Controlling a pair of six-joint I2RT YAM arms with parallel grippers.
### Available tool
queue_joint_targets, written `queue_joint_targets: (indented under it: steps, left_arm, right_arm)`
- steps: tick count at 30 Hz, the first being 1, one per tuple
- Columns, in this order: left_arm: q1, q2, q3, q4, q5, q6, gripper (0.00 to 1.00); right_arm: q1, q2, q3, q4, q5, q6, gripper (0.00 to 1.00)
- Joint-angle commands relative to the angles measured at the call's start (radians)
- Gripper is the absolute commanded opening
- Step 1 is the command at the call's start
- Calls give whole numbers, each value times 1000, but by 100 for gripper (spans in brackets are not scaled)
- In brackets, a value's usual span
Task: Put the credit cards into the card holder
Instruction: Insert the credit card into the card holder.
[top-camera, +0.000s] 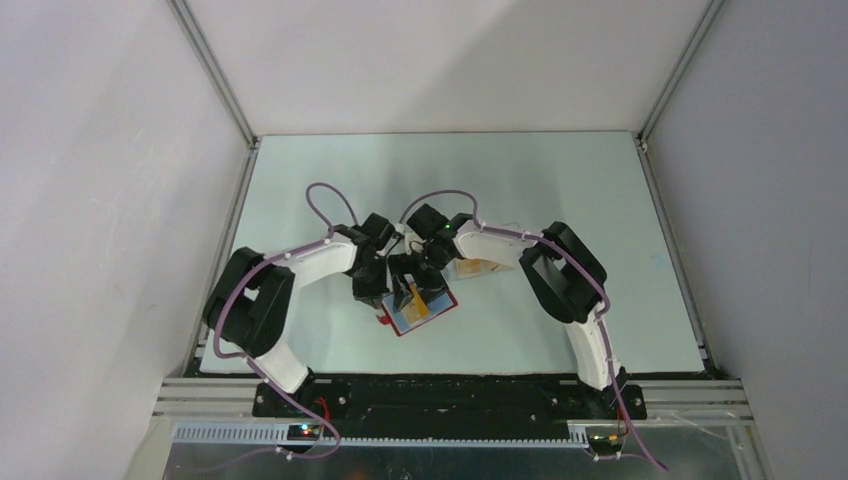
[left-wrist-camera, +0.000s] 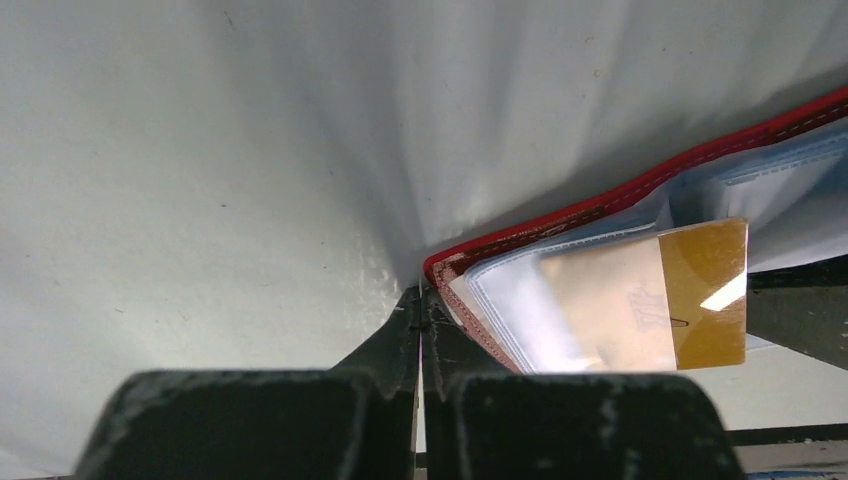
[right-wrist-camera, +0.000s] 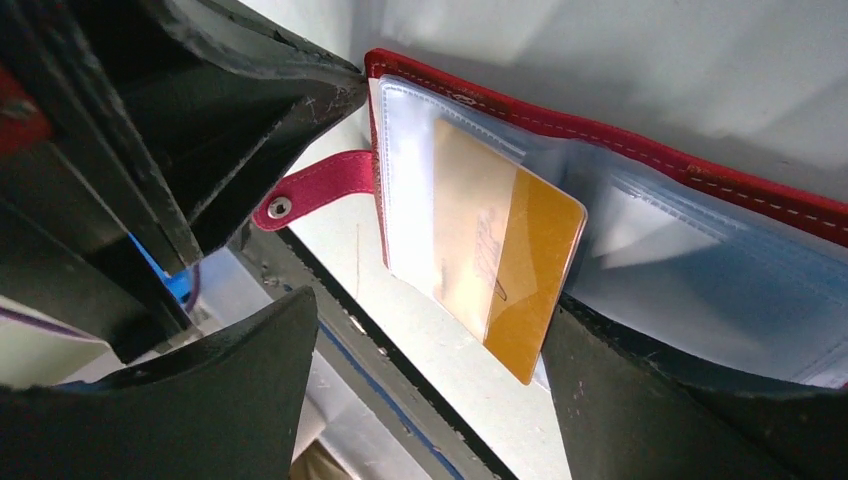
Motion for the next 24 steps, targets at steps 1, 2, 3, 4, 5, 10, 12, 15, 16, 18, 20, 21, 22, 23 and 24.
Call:
queue_joint_targets:
  steps: [1, 2, 3, 4, 5, 10, 12, 15, 16, 18, 20, 21, 22, 23, 24]
  left_arm:
    - [29, -4, -44, 144, 102, -17, 0]
    - [33, -8, -58, 165, 120, -27, 0]
    - [39, -10, -68, 173, 144, -31, 0]
    - [41, -9, -70, 181, 150, -39, 0]
    - [42, -5, -74, 183, 158, -43, 0]
    - [42, 5, -87, 226, 208, -73, 0]
    - [42, 9, -90, 234, 224, -77, 0]
    - [42, 2, -97, 239, 223, -77, 0]
    - [42, -1, -99, 237, 221, -77, 0]
    - [45, -20, -104, 236, 215, -79, 0]
    - [49, -51, -110, 232, 193, -78, 1]
    - [51, -78, -109, 216, 182, -75, 2]
    - [51, -105, -106, 204, 150, -73, 4]
    - [51, -120, -98, 174, 130, -68, 5]
    - [51, -147, -92, 157, 91, -65, 11]
  right_arm:
    - [-33, -52, -86, 154, -137, 79, 84]
    - [-37, -53, -105, 196, -155, 108, 84]
    - [-41, -48, -110, 212, -185, 122, 85]
    - [-40, -45, -117, 235, -192, 145, 85]
    - [-32, -38, -118, 243, -199, 152, 85]
    - [5, -15, -129, 327, -210, 228, 85]
    - [14, -6, -130, 361, -221, 251, 86]
    - [22, 5, -131, 402, -243, 277, 86]
    - [26, 3, -131, 399, -230, 276, 86]
    - [27, -13, -120, 341, -170, 251, 86]
    - [33, -32, -79, 211, -76, 190, 87]
    - [36, -42, -43, 123, -40, 147, 88]
    - [43, -46, -26, 82, 19, 128, 89]
    - [46, -52, 4, 18, 49, 99, 90]
    - [49, -54, 17, -8, 95, 91, 91]
